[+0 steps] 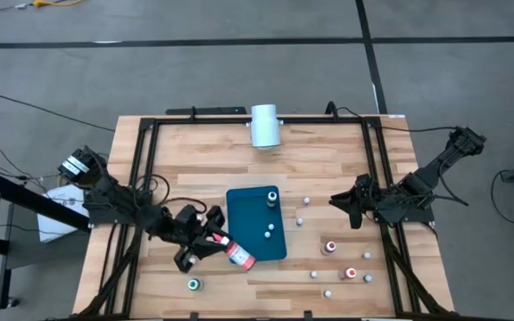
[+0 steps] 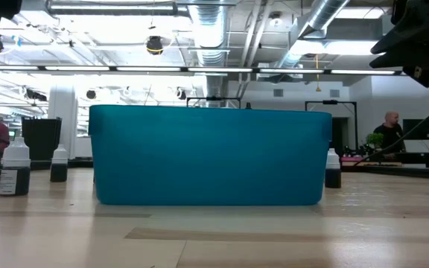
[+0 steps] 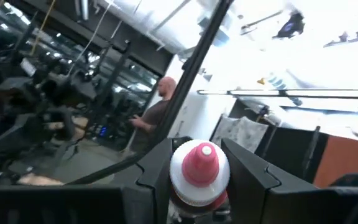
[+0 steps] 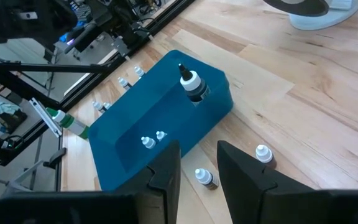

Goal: Pick & Place food coloring
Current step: Put the big pink food coloring bottle into the blue bin

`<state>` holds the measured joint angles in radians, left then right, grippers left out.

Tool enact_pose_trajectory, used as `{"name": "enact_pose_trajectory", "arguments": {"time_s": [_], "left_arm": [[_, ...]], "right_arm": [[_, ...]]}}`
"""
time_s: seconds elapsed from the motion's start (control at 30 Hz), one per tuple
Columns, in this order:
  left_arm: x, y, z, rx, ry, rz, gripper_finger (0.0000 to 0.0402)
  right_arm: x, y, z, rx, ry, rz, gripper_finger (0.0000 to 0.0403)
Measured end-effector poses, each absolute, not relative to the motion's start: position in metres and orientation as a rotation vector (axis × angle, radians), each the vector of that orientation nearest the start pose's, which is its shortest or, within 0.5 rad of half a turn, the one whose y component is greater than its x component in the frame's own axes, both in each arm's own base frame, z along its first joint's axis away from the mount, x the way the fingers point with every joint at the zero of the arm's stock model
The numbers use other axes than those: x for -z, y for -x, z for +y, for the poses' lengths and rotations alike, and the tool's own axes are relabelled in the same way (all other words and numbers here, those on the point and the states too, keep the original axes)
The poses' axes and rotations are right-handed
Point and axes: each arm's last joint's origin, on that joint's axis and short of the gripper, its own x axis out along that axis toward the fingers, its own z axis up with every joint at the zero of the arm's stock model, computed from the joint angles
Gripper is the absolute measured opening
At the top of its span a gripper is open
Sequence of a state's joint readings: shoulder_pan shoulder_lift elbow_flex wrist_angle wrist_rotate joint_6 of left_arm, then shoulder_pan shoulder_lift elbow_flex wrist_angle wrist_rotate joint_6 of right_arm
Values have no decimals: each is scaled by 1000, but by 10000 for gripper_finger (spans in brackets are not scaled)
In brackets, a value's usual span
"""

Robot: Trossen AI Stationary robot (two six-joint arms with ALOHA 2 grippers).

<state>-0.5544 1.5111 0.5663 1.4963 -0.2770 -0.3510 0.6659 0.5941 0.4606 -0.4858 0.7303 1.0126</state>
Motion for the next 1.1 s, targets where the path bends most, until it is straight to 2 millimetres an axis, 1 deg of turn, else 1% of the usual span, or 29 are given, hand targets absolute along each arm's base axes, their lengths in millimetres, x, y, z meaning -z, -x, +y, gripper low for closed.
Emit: {"name": "enact_pose_trajectory", "arguments": {"time_s": [0.13,0.6,0.7,0.87,1.1], "left_arm": [[-259,-239,-135,404,560,-523,108],[-258,-241,-133,401,568,-509,108],[-252,-245,-134,373,570,-432,108],[-237,-251,-137,323,640,-264,108],[-224,-258,-136,224,723,-114,108]], "right_arm": [[-226,-110,62,287,-595,388,95],[-226,-110,62,289,-592,389,95],[-226,-110,62,290,-591,389,95],[-226,-110,62,290,-591,389,95],[-226,-110,62,291,-590,391,95]]}}
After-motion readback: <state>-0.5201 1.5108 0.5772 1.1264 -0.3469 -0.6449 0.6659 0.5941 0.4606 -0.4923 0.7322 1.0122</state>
